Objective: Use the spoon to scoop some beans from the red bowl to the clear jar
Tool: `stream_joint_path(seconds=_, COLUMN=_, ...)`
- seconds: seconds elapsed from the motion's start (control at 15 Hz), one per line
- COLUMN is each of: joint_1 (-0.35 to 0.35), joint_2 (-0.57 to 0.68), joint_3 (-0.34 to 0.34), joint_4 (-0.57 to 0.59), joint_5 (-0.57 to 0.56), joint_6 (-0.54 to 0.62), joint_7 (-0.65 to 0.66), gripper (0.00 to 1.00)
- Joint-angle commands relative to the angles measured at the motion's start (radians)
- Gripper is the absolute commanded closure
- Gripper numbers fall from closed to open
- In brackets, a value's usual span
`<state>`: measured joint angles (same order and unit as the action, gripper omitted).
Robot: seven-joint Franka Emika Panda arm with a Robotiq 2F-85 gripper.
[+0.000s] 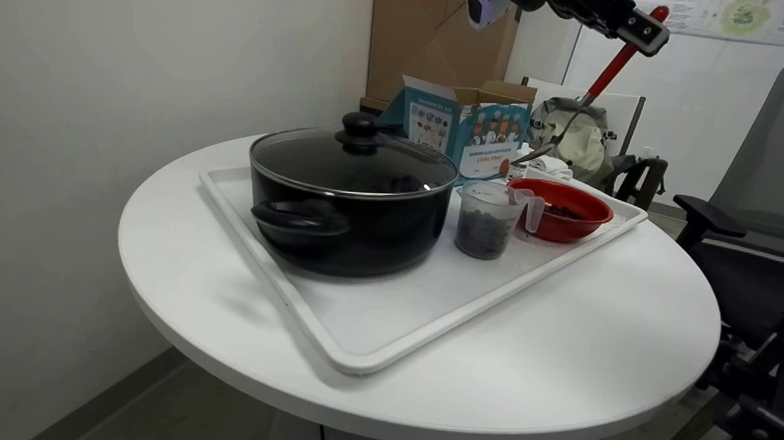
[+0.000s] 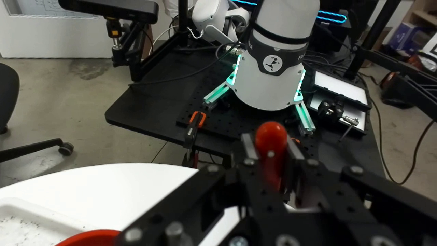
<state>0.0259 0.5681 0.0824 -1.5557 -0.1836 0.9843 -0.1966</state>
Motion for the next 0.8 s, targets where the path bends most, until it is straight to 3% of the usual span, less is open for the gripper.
stream_joint_path(seconds=0.0, joint_1=-0.004, joint_2=0.022, joint_3=-0.002, joint_4=0.042, joint_5=0.014, joint_6=-0.021, joint_7=-0.007, gripper=0.90)
stream_joint_path(seconds=0.4, joint_1=0.001, joint_2=-0.013, joint_3=-0.003, joint_4=-0.013, joint_5=-0.020, joint_6=0.062, joint_7=0.007, gripper=0.90)
stream_joint_path(seconds=0.73, joint_1=-0.011, joint_2=-0.093, joint_3=-0.016, joint_4=-0.153, joint_5=-0.033, joint_6=0.309, joint_7=0.054, gripper=0.91)
